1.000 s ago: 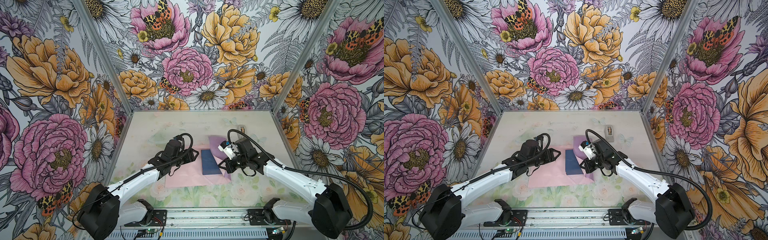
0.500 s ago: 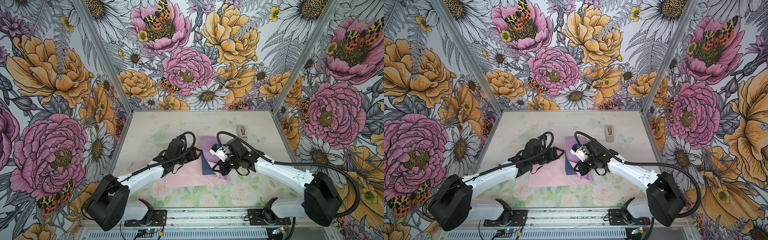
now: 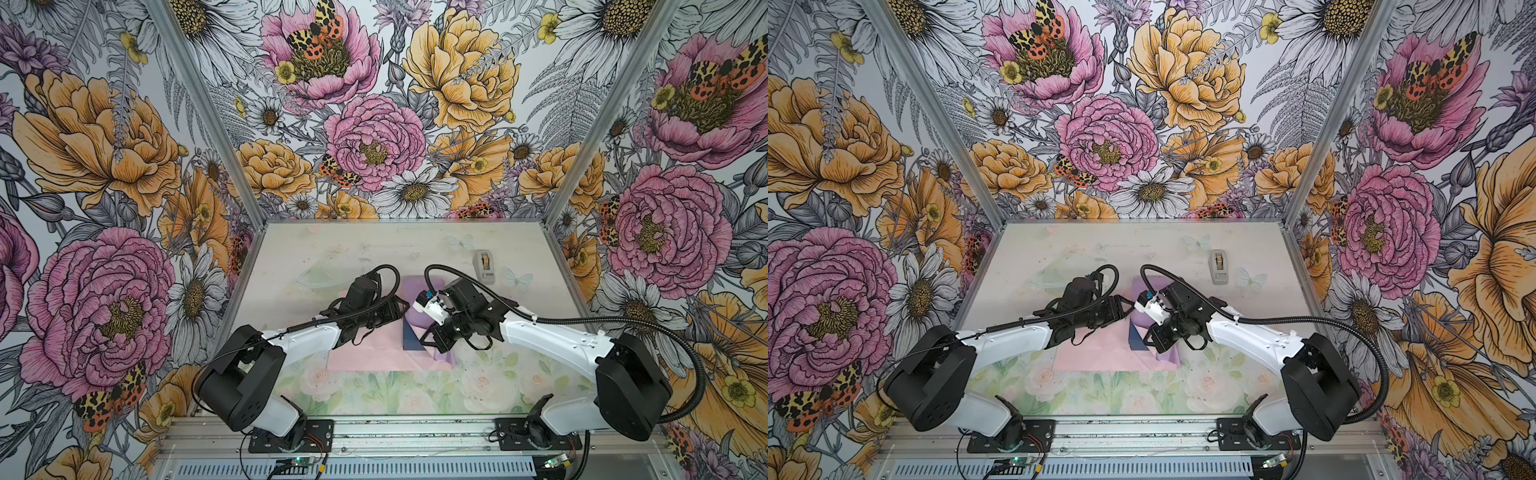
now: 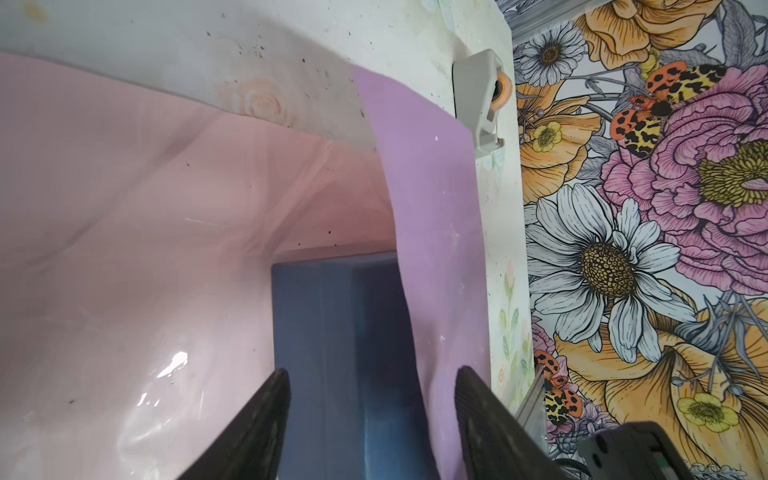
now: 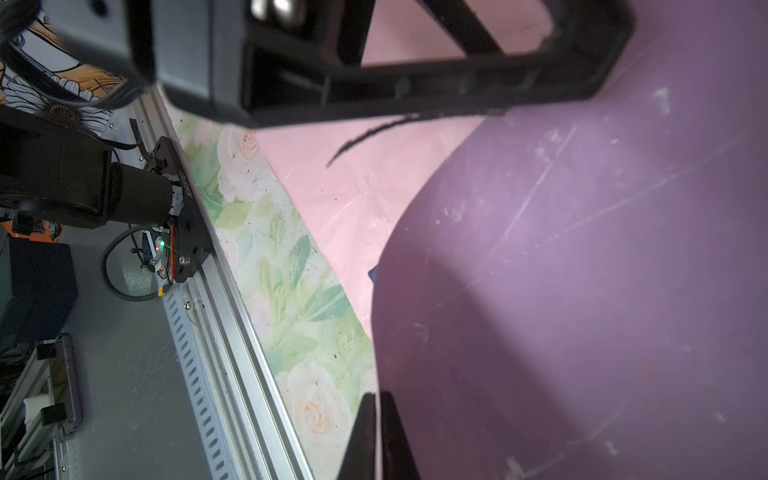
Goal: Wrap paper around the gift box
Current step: 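Fold the lifted paper flap over the blue box toward the left gripper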
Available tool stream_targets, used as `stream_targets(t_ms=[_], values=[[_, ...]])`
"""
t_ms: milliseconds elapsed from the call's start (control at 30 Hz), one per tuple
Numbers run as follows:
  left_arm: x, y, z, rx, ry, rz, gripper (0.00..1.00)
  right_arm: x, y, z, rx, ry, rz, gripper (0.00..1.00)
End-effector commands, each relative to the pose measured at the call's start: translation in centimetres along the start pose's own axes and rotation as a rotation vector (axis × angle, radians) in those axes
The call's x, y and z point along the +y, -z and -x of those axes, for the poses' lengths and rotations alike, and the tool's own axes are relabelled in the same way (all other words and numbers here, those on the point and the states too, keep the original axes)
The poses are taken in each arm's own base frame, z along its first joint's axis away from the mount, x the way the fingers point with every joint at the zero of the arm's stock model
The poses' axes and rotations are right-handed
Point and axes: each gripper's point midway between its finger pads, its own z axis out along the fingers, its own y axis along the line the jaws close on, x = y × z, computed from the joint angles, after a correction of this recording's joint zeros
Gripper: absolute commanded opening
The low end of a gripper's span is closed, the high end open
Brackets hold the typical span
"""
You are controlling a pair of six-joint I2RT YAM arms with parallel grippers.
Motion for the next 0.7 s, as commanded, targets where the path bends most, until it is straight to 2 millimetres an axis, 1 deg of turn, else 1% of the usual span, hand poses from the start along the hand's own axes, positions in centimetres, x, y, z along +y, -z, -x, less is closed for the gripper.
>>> stream_targets(t_ms=[0,100,133,233,267,333,400,467,533,600,667], values=[[-1.3,-0.5,0.5,-0.007,-0.021,-0.042,0.61,0.8,-0.1,1.1,-0.016,0.037,0.023,0.0],[-0.5,-1.1,0.1,0.005,-0.018,-0.02,0.55,0.9,-0.2,1.1,-0.013,0.038,0.026,0.0],[-0.1,-1.3,-0.1,0.008,-0.017,-0.009,0.51,0.9,-0.2,1.2,-0.015,0.037,0.025,0.02],[0.9,-1.6,-0.6,0.015,-0.012,0.023,0.4,1.4,0.6,1.7,-0.041,0.027,0.023,0.25],[1.2,-1.7,-0.7,0.015,-0.011,0.03,0.37,1.6,1.2,2.1,-0.058,0.025,0.019,0.3],[1.6,-1.8,-1.0,0.02,-0.008,0.04,0.33,1.8,2.9,2.9,-0.107,-0.003,0.007,0.38],[1.9,-1.8,-1.2,0.025,-0.008,0.046,0.31,1.4,4.9,3.6,-0.171,-0.054,-0.008,0.43],[1.8,-1.7,-1.3,0.026,-0.01,0.044,0.29,0.1,7.1,4.0,-0.242,-0.14,-0.056,0.45],[1.7,-1.5,-1.4,0.024,-0.015,0.045,0.28,-2.7,9.0,3.5,-0.29,-0.269,-0.175,0.47],[1.8,-1.4,-1.4,0.024,-0.017,0.051,0.28,-5.1,10.1,2.5,-0.296,-0.389,-0.289,0.49],[1.8,-1.3,-1.3,0.022,-0.021,0.053,0.28,-6.3,10.0,1.7,-0.277,-0.466,-0.339,0.49]])
